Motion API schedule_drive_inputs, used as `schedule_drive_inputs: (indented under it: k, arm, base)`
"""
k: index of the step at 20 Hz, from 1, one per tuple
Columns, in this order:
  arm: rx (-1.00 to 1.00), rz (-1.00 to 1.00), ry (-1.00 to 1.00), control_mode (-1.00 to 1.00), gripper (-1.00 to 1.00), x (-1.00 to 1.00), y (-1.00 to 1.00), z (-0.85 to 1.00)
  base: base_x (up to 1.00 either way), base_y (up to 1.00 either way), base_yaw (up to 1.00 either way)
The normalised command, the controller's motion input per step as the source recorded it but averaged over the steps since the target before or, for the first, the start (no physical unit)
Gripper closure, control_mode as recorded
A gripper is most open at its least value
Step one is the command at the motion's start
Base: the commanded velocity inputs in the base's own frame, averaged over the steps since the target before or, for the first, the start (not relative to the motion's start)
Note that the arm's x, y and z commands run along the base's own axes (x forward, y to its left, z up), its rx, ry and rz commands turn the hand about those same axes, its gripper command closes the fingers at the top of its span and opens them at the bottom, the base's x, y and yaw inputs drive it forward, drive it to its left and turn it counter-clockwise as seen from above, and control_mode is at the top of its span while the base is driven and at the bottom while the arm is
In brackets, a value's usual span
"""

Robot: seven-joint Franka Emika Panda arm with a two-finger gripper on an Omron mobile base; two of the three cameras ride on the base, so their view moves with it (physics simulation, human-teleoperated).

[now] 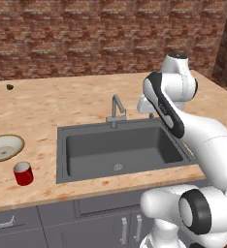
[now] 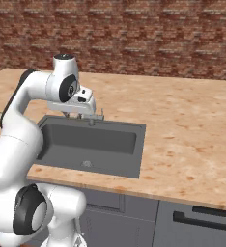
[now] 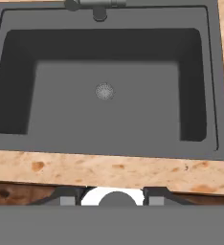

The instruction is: Pick the mug and place it in the sink. Pick the bowl and place it in the open cabinet and then close the cabinet.

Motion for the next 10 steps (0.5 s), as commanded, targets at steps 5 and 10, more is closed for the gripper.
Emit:
schedule_drive_inputs:
  k: [5, 10]
  arm:
    - [0.0, 0.0, 0.0, -1.0, -1.0, -0.23, 0.32, 0.0]
    - [0.04, 0.0, 0.0, -1.0, -1.0, -0.38, 0.65, -0.06]
  base:
    - [0.0, 0.0, 0.0]
    - [0.0, 0.0, 0.0]
